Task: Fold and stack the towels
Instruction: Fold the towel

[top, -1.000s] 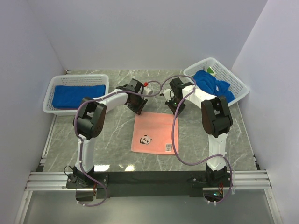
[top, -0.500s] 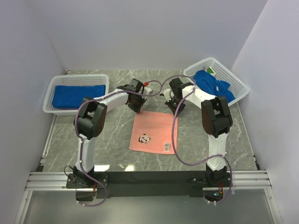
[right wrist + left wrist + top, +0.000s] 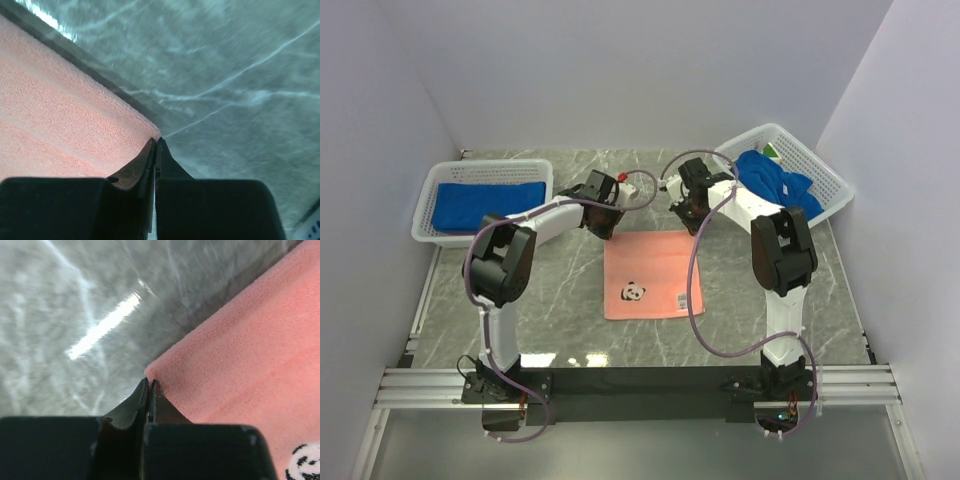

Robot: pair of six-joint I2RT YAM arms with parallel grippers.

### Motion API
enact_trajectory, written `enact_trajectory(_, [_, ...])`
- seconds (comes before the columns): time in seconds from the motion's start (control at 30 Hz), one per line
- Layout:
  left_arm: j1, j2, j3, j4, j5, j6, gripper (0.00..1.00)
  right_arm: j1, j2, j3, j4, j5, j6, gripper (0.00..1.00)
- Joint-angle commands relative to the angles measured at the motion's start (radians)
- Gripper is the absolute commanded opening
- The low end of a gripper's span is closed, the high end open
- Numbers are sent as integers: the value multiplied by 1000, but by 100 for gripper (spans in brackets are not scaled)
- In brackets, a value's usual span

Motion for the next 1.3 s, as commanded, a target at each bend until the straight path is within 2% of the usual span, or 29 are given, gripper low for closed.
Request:
enact_trajectory(0.0, [26, -111, -33, 134, -66, -8, 1, 11, -77, 23, 96, 105, 8, 0])
enact_trajectory(0.23, [31, -226, -194, 312, -72, -67, 1, 27, -178, -74, 199, 181, 24, 0])
enact_trajectory(0.53, [5, -353, -333, 353, -102, -188, 1, 80, -327, -263, 285, 247, 67, 0])
enact_trajectory(0.77, [-52, -468, -409, 310, -102, -298, 1, 121, -452, -401, 296, 300, 122, 0])
enact_trajectory(0.87, [-86, -505, -439, 274, -168, -338, 1, 139, -508, -447, 278, 316, 149, 0])
enact_trajectory(1.27, [-161, -658, -564, 177, -216, -481, 1, 231, -654, -550, 134, 267, 277, 0])
